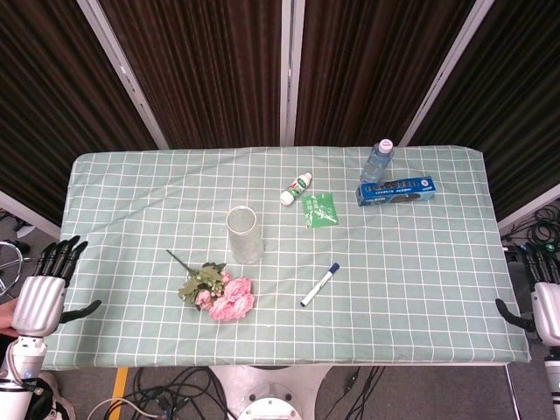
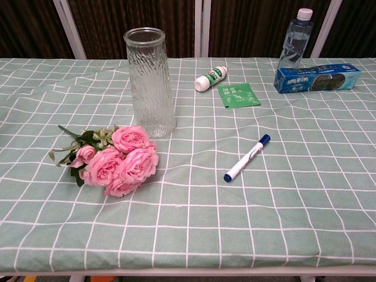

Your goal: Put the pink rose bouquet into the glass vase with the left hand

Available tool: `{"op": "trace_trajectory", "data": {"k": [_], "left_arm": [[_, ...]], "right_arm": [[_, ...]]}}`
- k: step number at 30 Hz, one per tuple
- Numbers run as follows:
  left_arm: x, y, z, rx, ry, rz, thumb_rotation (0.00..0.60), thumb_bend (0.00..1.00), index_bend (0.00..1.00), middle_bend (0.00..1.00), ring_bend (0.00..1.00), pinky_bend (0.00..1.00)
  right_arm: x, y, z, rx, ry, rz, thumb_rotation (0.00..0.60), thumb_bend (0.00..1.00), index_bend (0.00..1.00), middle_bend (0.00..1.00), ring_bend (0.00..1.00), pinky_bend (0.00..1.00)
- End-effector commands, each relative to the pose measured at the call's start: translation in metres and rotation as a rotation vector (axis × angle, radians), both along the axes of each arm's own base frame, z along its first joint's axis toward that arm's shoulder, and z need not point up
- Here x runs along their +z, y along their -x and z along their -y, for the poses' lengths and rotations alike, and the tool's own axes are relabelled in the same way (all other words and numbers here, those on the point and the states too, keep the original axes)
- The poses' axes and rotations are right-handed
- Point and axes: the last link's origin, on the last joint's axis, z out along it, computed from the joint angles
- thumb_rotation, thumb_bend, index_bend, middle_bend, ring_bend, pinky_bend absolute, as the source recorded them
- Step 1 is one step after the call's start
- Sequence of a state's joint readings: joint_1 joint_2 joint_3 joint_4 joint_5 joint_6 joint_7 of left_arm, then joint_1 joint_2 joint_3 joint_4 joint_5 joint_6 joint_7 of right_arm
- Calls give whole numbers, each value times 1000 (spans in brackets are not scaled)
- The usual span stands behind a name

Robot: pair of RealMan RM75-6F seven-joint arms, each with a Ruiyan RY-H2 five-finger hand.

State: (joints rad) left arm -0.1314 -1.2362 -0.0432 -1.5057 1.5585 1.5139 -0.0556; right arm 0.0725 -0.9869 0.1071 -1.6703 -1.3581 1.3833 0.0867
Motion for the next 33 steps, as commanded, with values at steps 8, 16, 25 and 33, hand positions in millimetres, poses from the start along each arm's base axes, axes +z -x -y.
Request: {"op": "trace_trajectory", "data": {"k": [8,16,25,33], "left_arm": [[2,2,3,15,-1,3,600,0,0,0,0,15],[2,2,-1,8,11,7,600,0,0,0,0,15],[-14,-8,3,-55,116,-1,600,0,0,0,0,29],[-27,-27,-3,-150,208,51,600,0,0,0,0,22]], "right_arm": [[4,2,0,-10,7,-10,600,193,0,0,0,0],[-3,5,-3,-12,-4,-32,600,194,0,0,0,0],[2,6,-10,-5,11,-41,600,193,0,0,0,0],[8,6,-6,-12,23,-30,600,193,0,0,0,0]]}}
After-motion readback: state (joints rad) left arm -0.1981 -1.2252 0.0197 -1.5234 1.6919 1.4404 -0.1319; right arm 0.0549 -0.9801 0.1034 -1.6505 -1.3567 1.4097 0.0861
